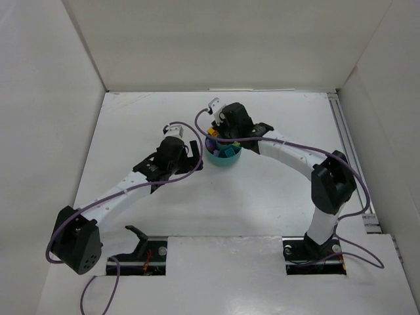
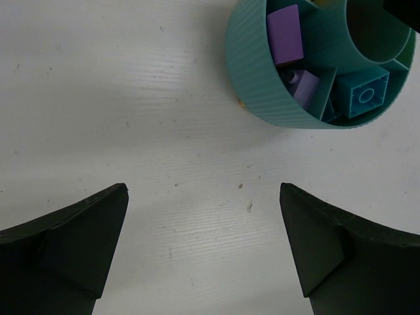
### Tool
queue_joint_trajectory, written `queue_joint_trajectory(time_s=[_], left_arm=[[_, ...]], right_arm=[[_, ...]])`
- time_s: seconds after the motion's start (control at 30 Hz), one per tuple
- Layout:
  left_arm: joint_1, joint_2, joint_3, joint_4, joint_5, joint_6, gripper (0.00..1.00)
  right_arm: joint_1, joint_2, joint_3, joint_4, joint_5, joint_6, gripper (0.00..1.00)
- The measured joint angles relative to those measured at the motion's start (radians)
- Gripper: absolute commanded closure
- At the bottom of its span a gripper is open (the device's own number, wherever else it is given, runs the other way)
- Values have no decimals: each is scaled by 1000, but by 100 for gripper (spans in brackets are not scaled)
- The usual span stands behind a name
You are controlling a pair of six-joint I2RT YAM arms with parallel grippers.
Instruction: Sort the legos into containers by color
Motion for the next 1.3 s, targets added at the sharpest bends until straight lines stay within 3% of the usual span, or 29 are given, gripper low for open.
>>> queue_joint_trajectory(time_s=[0.07,0.2,0.33,0.6,0.63,0.67,0.7,0.9,1.07,1.3], left_arm=[[0,8,0,0,2,1,0],[0,18,0,1,3,2,0],[0,20,0,1,5,2,0],[0,9,0,-6,-5,-4,0],[0,4,0,-10,-11,-8,0],[0,-4,0,-14,-18,-14,0],[0,-13,0,-19,-25,-21,0],[7,-79,3,-74,-114,-88,0],[48,-92,11,-131,-194,-151,0],[111,-92,14,-164,-211,-183,0]], right_arm=[[-3,8,0,-7,-3,0,83],[-2,5,0,-3,-9,-2,63],[-2,3,0,-3,-23,-6,61],[-2,-52,-10,-2,-32,-11,44],[-3,-72,-17,-3,-27,-14,39],[-6,-98,-31,2,-21,-14,25],[-9,-129,-51,3,-17,-14,0],[-119,-380,-234,5,4,-18,0],[-248,-676,-484,-9,91,-17,0],[-287,-990,-647,-74,225,2,0]])
